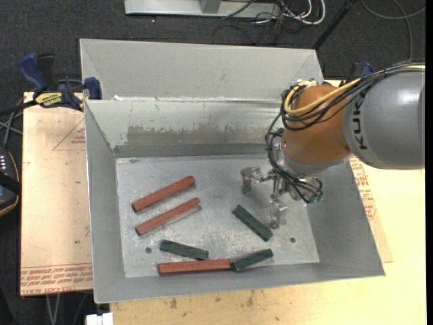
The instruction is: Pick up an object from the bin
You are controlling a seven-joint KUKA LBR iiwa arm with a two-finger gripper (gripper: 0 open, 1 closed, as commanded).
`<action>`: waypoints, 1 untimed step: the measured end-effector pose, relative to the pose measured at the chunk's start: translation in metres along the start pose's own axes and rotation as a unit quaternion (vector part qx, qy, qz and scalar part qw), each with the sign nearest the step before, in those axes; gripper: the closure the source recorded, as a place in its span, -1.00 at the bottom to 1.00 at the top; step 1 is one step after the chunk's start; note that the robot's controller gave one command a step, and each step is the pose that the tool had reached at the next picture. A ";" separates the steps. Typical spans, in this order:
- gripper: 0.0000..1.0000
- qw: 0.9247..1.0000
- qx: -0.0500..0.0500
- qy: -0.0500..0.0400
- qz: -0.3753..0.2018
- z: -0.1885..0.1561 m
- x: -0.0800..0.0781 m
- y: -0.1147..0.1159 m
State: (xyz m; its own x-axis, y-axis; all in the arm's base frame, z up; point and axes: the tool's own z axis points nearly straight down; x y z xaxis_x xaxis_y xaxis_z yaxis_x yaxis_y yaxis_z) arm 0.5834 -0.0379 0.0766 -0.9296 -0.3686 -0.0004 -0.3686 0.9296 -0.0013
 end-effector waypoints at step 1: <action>-1.00 1.000 -0.002 0.000 -0.026 0.003 -0.015 0.035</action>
Offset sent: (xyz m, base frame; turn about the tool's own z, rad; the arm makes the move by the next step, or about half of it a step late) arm -0.0455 0.0409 0.0002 0.0174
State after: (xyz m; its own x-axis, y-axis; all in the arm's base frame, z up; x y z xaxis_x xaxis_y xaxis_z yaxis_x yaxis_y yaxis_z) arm 0.5841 -0.0002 0.0735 -0.9094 -0.4158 -0.0014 -0.4158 0.9094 0.0035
